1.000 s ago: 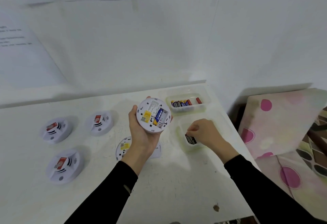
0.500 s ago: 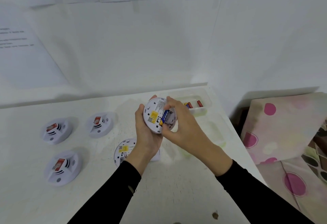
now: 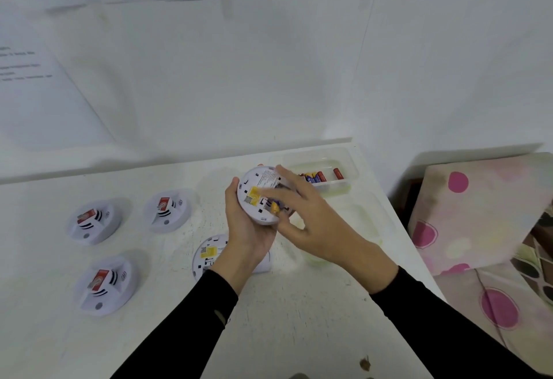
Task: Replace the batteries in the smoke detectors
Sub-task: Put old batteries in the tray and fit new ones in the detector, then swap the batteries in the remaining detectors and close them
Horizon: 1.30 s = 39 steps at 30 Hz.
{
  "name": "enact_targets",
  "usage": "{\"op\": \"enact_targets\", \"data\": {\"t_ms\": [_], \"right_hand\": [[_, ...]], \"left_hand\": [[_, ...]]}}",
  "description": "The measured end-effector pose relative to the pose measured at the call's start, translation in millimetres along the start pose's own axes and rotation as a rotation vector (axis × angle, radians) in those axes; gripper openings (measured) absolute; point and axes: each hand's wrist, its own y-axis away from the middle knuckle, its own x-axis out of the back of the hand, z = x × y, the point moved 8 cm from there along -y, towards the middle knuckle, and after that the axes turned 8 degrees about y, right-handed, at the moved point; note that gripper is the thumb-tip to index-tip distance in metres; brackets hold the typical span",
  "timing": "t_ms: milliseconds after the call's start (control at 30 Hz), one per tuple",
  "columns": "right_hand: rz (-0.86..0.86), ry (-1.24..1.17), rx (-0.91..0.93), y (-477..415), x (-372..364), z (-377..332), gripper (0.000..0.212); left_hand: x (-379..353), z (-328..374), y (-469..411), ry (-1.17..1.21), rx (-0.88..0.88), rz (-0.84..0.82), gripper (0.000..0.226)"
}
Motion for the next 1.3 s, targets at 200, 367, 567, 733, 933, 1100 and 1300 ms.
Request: {"op": "enact_targets", "data": {"t_ms": [200,367,567,733,933,1100,1300], "right_hand": [[0.264,-0.377,-0.125,8,17,12,0.022],[0.390,-0.395,-0.551,15,41,75,0.015],[-0.083,0.060,-0.733,34,14,118,0.027],[-0.106,0.297,-0.664,31,6,115,0.024],[-0.178,0.379,-0.704,37,-9,128,0.014],[-0.164,0.385,-0.700,38,-11,129,0.012],[-0.162,0.417,-0.656,38,-12,128,0.011]], "left_hand": [[-1,-6,1,0.074,0.102,-0.031,0.075],[5,17,-6,0.000,0.094,-0.066,0.069],[46,66,-40,-0.367,-0.014,0.180,0.018],[84,97,-66,-0.675,-0.051,0.353,0.052],[95,98,-73,-0.836,-0.089,0.407,0.032],[99,100,-70,-0.940,-0.105,0.477,0.036],[98,100,-60,-1.193,-0.122,0.496,0.037]]}}
